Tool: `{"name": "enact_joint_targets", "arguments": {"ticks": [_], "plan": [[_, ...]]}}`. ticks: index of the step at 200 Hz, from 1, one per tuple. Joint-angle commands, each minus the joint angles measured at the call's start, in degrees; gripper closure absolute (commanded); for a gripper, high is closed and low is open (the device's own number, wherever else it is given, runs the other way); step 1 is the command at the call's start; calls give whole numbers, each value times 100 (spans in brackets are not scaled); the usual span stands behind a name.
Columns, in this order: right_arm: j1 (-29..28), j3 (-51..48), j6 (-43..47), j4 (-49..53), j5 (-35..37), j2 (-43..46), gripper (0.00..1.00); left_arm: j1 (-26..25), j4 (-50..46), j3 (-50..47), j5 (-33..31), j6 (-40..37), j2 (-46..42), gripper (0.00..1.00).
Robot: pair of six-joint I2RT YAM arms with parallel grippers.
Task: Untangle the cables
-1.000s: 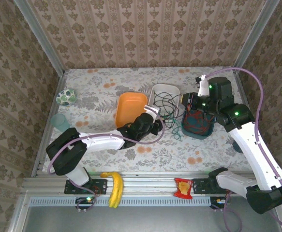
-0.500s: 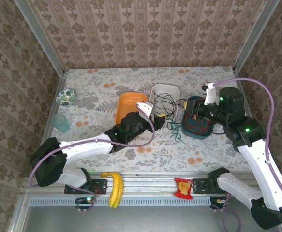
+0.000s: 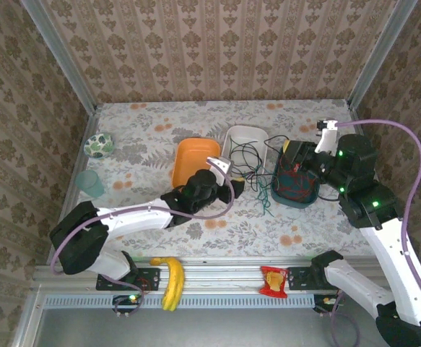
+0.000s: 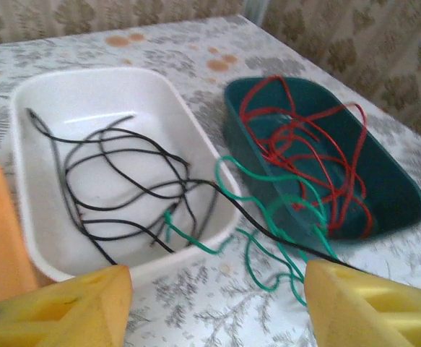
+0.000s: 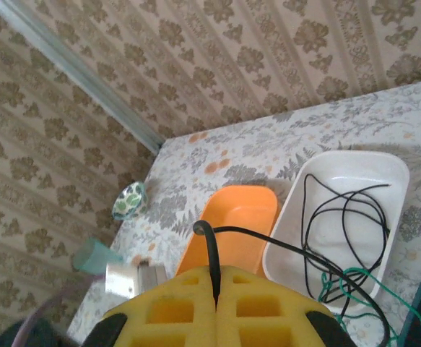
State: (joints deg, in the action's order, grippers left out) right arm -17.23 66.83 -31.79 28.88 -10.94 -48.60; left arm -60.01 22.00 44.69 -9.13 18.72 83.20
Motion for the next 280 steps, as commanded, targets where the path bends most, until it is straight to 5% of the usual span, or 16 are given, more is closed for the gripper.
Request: {"name": "enact_joint_targets", "arguments": {"ticks": [1,67,111,176,229,280], "plan": [[27,-123,-765,-621,658,-102,100,-310,-407,378,262,-780,242,34],[105,285,-1395,-687,919,-534,100,-536,-846,1298,709,-1336,1401,27],[179,230,-1342,-709,885,-551,100,-547,-719,1477,-130,-1288,1849,30],[391,501,-996,-1187,606,-1086,100,24,636,-118,-1722,139,301,30],[590,788,-869,-734,1267,-1248,100,95,119,218,-695,-332,399,31],[1026,908,-864,-675,835,-1331,100,-95,-710,1324,486,-634,1577,43]]}}
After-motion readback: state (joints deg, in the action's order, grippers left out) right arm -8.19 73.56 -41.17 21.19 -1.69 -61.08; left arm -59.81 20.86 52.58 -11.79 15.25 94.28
